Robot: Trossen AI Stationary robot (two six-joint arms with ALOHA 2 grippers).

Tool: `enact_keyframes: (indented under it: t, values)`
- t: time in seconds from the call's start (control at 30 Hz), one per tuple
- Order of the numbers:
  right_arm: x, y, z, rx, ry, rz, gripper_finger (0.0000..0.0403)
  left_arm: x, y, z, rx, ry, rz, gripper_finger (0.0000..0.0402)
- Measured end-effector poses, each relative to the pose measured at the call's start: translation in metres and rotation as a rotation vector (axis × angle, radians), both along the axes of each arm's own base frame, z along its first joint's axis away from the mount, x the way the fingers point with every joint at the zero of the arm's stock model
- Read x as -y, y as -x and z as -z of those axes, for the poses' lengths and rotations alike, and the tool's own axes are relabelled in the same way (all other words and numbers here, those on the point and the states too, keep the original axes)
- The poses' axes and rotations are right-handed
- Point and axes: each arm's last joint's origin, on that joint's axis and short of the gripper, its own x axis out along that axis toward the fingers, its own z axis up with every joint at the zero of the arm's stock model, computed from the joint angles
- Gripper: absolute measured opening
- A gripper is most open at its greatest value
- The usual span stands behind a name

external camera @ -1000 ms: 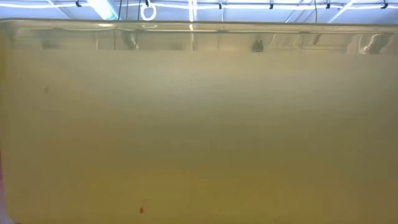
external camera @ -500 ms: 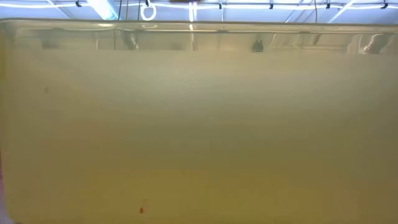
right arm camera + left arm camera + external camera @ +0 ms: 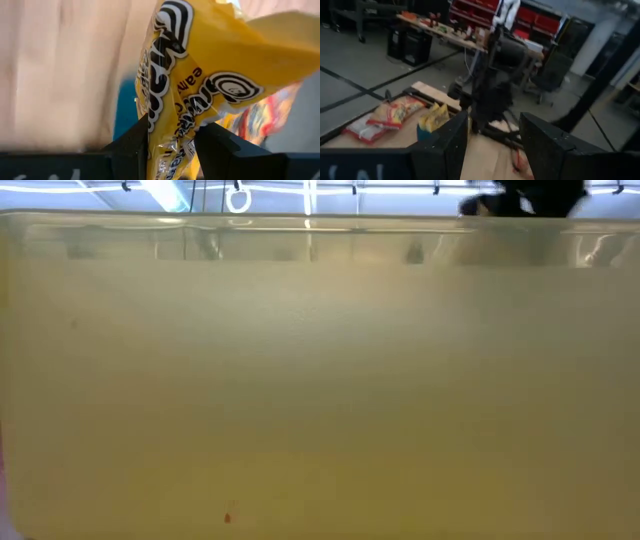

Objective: Sort Maruchan noodles
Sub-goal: Put the yellow noodle pack into the blue bin

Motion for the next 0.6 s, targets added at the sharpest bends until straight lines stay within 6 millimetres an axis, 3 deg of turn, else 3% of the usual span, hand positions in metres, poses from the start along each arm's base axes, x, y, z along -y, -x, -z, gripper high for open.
enact_keyframes:
  t: [0.2, 0.4, 0.6]
  values:
    - [0.024, 0.040, 0.044, -0.202, 0.103, -0.014, 0.0135, 0.008, 0.002, 0.006, -0.044, 0.011, 0.029, 0.0181]
    - [0.032, 0.046, 0.082, -0.304, -0.002, -0.036, 0.0135, 0.005, 0.001, 0.007, -0.054, 0.006, 0.016, 0.0180]
    - [0.043, 0.045, 0.108, -0.381, 0.020, -0.015, 0.0134, 0.005, 0.001, 0.007, -0.054, 0.005, 0.007, 0.0180]
